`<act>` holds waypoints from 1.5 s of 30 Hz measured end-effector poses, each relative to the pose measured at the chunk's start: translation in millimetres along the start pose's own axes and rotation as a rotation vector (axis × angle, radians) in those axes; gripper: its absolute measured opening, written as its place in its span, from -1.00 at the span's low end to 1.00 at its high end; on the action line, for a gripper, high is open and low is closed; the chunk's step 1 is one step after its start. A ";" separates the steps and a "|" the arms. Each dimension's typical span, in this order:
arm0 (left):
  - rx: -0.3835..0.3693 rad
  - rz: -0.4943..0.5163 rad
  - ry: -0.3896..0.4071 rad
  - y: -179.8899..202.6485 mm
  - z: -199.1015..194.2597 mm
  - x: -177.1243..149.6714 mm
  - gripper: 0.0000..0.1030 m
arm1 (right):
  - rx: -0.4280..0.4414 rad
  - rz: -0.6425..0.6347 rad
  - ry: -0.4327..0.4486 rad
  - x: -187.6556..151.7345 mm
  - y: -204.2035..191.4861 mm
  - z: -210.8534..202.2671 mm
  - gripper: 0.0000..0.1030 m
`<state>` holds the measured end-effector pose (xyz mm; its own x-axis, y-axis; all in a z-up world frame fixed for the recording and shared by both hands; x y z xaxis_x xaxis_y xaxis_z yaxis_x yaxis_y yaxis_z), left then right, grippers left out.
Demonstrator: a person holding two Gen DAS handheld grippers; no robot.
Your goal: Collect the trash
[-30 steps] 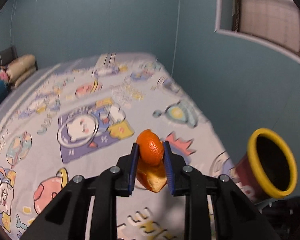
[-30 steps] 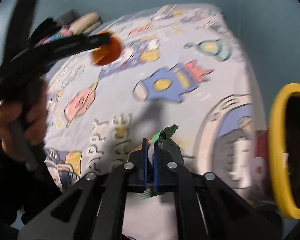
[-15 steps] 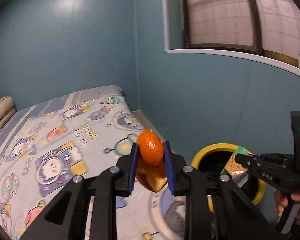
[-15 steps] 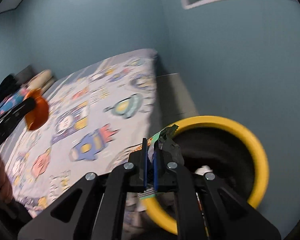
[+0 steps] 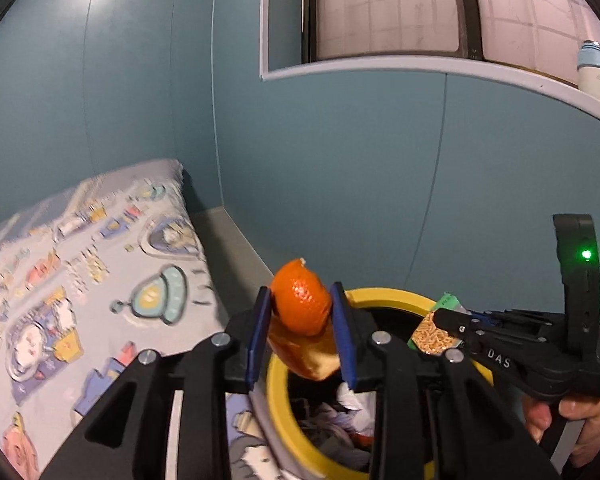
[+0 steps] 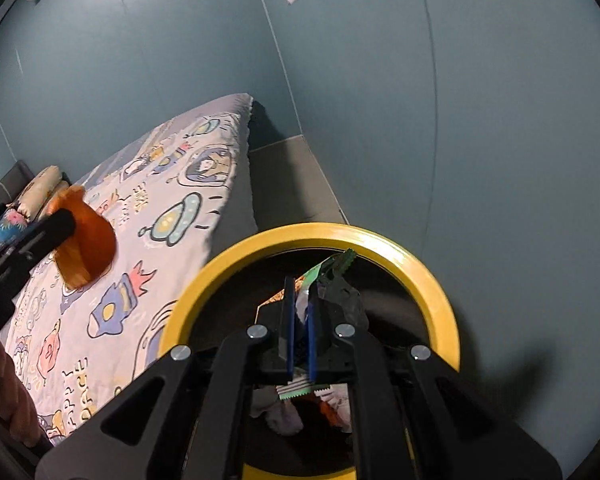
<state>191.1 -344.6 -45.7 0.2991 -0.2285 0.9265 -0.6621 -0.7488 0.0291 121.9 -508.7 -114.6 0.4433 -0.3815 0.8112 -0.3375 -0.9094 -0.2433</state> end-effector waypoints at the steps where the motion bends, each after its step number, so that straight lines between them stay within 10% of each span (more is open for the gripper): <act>1: -0.004 -0.010 -0.004 0.8 5.1 -1.1 -0.46 | -0.004 0.002 -0.004 -0.2 2.4 0.6 -0.91; 6: -0.004 -0.007 -0.011 4.3 18.2 -5.7 -0.20 | -0.011 0.012 -0.028 0.1 9.4 3.6 -0.89; 12: 0.020 -0.046 -0.024 -10.0 9.9 -5.9 0.01 | -0.044 0.012 -0.009 3.4 9.6 -2.0 -0.41; 20: 0.131 -0.069 0.066 -56.8 -66.6 10.6 0.19 | -0.077 -0.017 0.045 9.3 -12.9 -19.4 -0.24; 34: 0.379 -0.111 0.208 -143.1 -236.1 -9.6 0.49 | 0.124 -0.195 0.155 1.4 -183.9 -89.3 0.33; 39: 0.473 -0.137 0.262 -166.8 -290.1 -25.0 0.70 | 0.121 -0.221 0.258 -13.6 -235.2 -112.7 0.78; 45: 0.566 -0.174 0.327 -189.9 -336.6 -47.5 0.85 | 0.062 -0.241 0.394 -35.6 -271.2 -140.9 0.85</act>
Point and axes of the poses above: each gripper's, at about its wrist camera, not at the fingertips, and z roughly the way its jaws point, y to its right, x to its top, the point moved 4 cm from there along z, roughly the way its jaws point, and after that the axes turned 9 degrees about y, right-handed, at the moved point
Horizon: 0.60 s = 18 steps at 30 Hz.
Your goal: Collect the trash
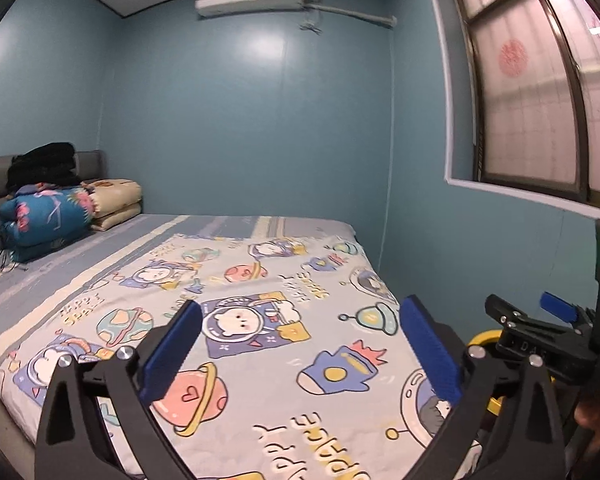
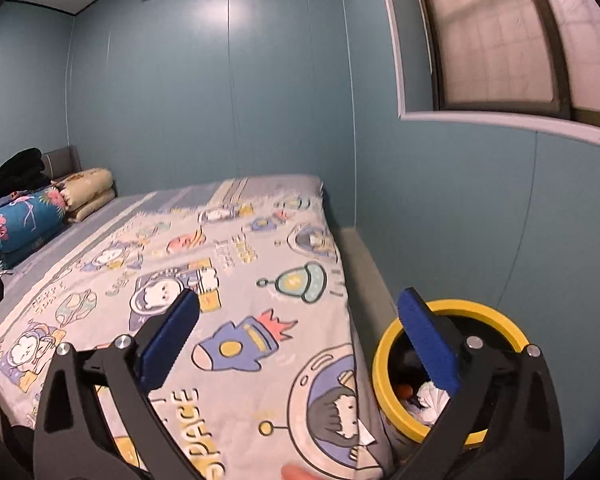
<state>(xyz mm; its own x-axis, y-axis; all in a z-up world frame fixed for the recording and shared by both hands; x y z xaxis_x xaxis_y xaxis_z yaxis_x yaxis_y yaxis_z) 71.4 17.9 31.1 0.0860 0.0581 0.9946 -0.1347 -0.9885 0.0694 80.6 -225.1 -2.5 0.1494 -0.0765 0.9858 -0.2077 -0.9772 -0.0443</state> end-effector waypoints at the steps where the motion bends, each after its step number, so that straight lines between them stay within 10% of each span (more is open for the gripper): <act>1: 0.015 -0.006 0.002 -4.4 -2.7 -0.9 0.85 | -0.008 -0.009 0.011 -0.6 -4.9 -3.3 0.85; 18: 0.098 -0.048 -0.044 -32.3 -26.8 -24.3 0.85 | 0.001 -0.022 -0.039 -27.9 -38.0 -25.0 0.85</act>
Point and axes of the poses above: each gripper's, at about its wrist camera, not at the fingertips, and z roughly the way its jaws point, y to its right, x to its top, the point moved 4 cm from there along z, roughly the way its jaws point, and after that the axes turned 9 degrees about y, right-handed, at the moved point
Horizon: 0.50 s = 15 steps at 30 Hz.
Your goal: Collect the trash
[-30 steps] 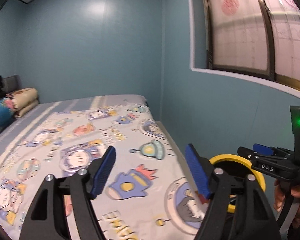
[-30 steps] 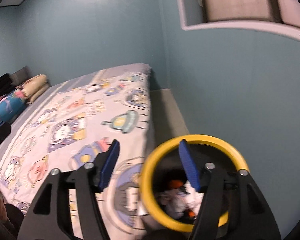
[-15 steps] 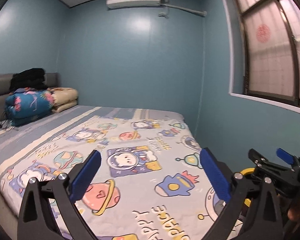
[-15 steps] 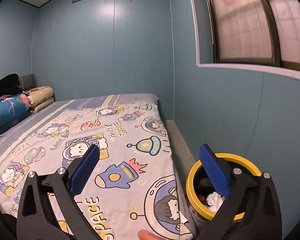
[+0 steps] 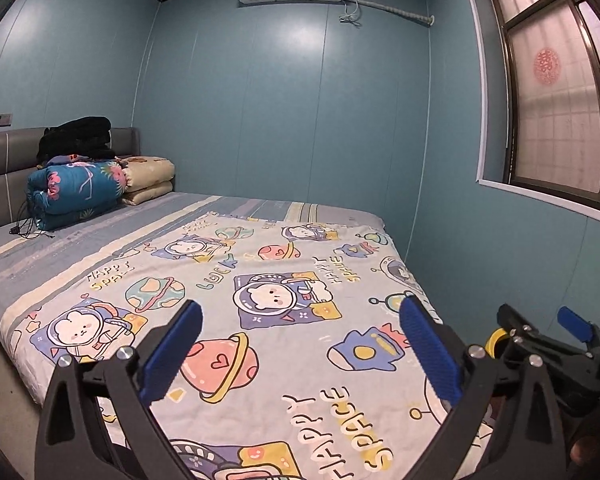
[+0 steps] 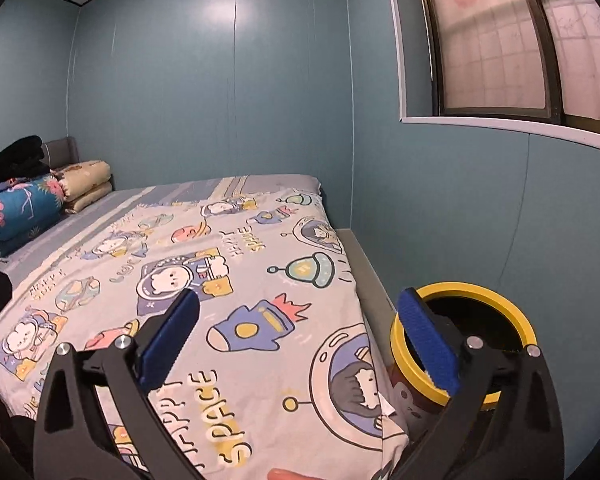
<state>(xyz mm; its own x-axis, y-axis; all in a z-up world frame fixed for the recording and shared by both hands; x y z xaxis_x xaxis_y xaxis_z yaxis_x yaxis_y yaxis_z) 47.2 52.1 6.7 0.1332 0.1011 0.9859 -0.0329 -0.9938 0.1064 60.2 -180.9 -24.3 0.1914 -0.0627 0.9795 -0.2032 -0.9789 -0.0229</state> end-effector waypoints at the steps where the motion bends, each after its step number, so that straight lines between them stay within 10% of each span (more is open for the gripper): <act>1: 0.001 0.001 0.001 1.2 0.0 0.0 0.85 | 0.002 0.004 -0.005 -1.0 0.0 0.3 0.85; 15: 0.007 -0.012 -0.006 -2.4 5.0 -3.6 0.85 | 0.006 0.018 -0.038 -7.5 0.3 4.7 0.85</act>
Point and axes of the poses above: each gripper's, at about its wrist camera, not at the fingertips, and z roughly the way its jaws point, y to its right, x to its top, the point moved 4 cm from there along z, roughly the way its jaws point, and after that the axes turned 9 degrees about y, right-handed, at the moved point
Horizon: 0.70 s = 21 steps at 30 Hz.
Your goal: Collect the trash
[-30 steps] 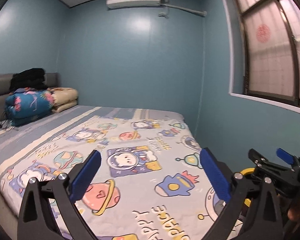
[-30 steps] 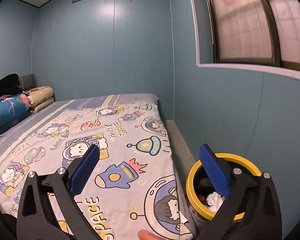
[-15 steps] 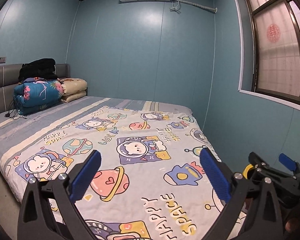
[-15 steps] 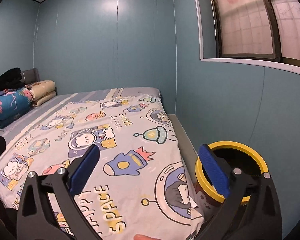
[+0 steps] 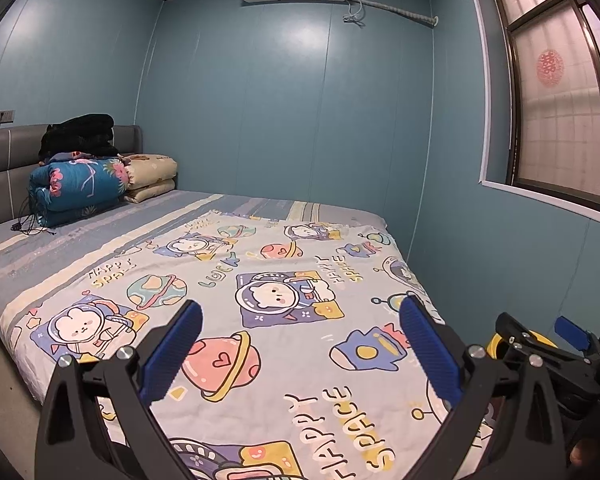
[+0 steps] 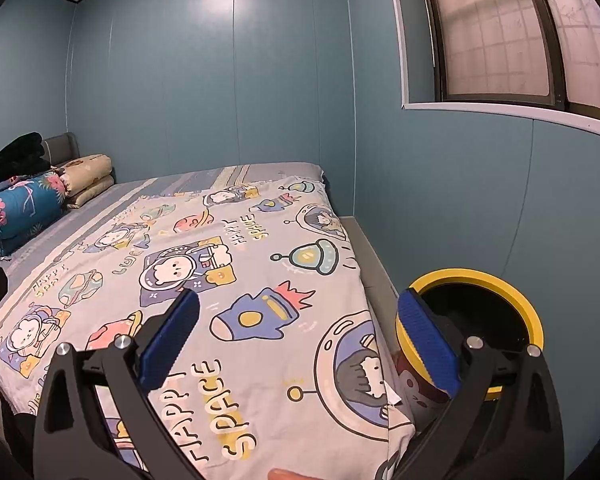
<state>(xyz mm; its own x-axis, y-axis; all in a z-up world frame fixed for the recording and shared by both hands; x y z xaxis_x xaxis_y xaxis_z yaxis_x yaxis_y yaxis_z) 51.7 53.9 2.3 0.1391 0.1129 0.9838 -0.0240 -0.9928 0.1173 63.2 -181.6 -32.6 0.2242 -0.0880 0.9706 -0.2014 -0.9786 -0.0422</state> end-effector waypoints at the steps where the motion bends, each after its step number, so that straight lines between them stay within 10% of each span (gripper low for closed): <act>1: 0.000 -0.001 0.000 -0.2 0.0 -0.5 0.85 | 0.001 0.001 -0.003 -0.6 0.0 0.5 0.85; 21: -0.012 -0.002 -0.016 -2.4 4.1 -3.8 0.85 | 0.002 0.012 -0.041 -7.5 2.1 8.3 0.85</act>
<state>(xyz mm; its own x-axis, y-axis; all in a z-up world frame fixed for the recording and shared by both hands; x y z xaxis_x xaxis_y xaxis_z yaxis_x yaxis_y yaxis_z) 55.3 55.7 -2.2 0.1548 0.1142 0.9813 -0.0356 -0.9920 0.1211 68.9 -184.6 -41.9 0.2606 -0.1068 0.9595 -0.2027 -0.9778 -0.0537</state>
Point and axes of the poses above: each gripper's, at about its wrist camera, not at the fingertips, and z roughly the way its jaws point, y to its right, x to its top, the point moved 4 cm from there along z, roughly the way its jaws point, and after that the axes turned 9 degrees about y, right-handed, at the moved point
